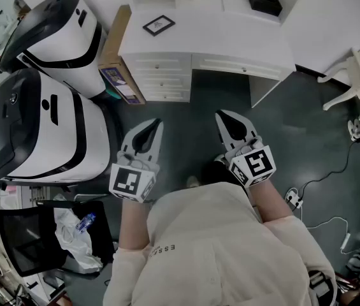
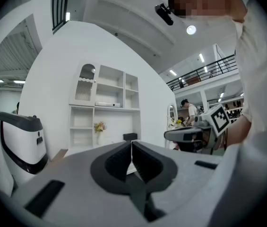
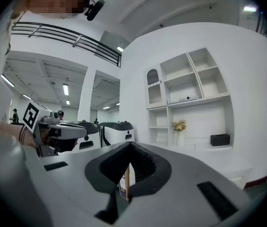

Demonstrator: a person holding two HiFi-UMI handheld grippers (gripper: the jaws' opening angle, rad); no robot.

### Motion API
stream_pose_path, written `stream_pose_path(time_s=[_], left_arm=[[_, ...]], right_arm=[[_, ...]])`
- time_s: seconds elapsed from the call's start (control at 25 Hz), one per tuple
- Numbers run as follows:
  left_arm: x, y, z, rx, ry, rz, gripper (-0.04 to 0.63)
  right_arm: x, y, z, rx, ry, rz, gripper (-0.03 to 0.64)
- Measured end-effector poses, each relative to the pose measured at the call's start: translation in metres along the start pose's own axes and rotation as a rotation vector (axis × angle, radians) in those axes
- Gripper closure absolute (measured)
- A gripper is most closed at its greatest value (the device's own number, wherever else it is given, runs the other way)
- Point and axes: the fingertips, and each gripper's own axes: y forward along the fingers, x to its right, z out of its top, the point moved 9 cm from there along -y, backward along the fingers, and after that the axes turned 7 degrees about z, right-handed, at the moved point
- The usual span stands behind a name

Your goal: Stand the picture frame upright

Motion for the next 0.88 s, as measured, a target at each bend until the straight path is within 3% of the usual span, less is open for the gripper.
stream_pose_path(time_s=[0.32,0.56,0.6,0.68,0.88], left_arm=[[-0.01,0.012,-0.003,-0.024,-0.005,-0.003,0.592],[-0.013,0.019,-0.008,-0.004,-0.062,-0.024,0.591],[-0.012,0.02,-0.008,0.011,-0.078,-0.028,0.55],[-0.009,0.024,-0.01,0.019,-0.088,-0.05,0.293],[-0.008,0.031,-0.019,-0.029,-0.094,-0.044,0.291]], right_arm=[[0.004,0.01,-0.002,-0.015,0.015,-0.015,0.601],[0.008,0.012,-0.001,-0.025,0.04,-0.018,0.598],[0.008,0.013,-0.001,-0.032,0.036,-0.008,0.59],[0.011,0.015,-0.001,-0.047,0.034,0.01,0.403],[0.018,0.019,-0.005,-0.06,0.054,0.025,0.402]])
